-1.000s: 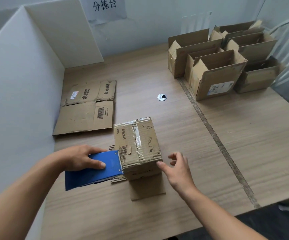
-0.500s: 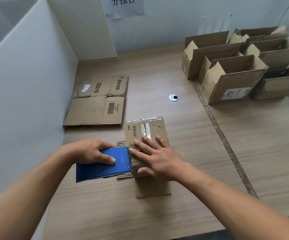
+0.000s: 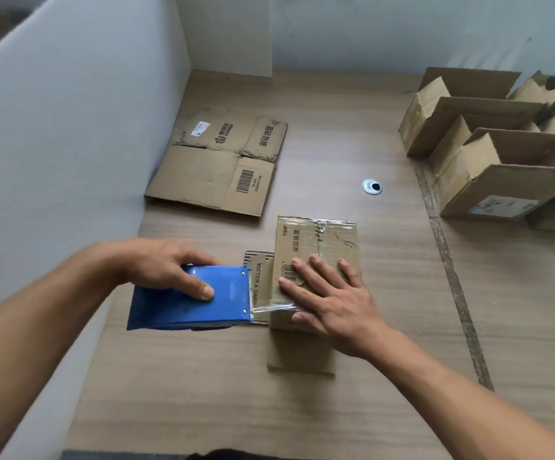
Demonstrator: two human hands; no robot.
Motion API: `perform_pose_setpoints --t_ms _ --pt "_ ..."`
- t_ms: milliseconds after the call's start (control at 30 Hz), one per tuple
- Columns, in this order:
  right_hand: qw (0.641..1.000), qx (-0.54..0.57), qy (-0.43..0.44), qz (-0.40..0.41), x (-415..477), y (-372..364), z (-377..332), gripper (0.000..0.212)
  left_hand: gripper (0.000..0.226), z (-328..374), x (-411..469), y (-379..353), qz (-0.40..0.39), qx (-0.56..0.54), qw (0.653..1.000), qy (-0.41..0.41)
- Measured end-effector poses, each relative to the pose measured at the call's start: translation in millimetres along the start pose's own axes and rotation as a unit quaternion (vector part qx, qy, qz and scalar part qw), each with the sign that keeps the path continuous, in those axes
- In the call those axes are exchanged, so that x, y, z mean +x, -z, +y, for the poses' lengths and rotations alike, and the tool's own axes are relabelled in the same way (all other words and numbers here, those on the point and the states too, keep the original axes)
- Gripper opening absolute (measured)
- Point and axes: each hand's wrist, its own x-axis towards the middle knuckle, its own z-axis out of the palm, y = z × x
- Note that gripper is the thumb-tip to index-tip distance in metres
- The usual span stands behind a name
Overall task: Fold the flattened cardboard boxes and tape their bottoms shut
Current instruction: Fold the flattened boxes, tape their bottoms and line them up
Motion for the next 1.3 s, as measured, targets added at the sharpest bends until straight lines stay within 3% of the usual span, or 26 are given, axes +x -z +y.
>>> perform_pose_setpoints --t_ms 467,967,1167,1300 --pt "0.999 0.002 -0.019 -0.04 -0.1 7.1 -1.9 0.059 0.041 -28.3 24.3 7.3 -0.001 0.014 1.0 -0.01" --pt "0.999 0.015 -0.017 -0.046 -0.7 8.4 -1.9 0.056 0.036 -23.7 96.2 -10.9 -0.064 -0.002 0.998 -0.025" --pt "0.998 0.018 -0.017 -0.058 -0.9 10.5 -2.8 0.057 0.014 -37.5 101.5 -23.7 -0.057 -0.08 0.994 -0.048" --pt "0.997 0.057 -0.034 -0.049 3.3 14.1 -7.5 0.057 0.029 -27.4 92.1 -16.5 -0.033 -0.041 0.997 -0.051"
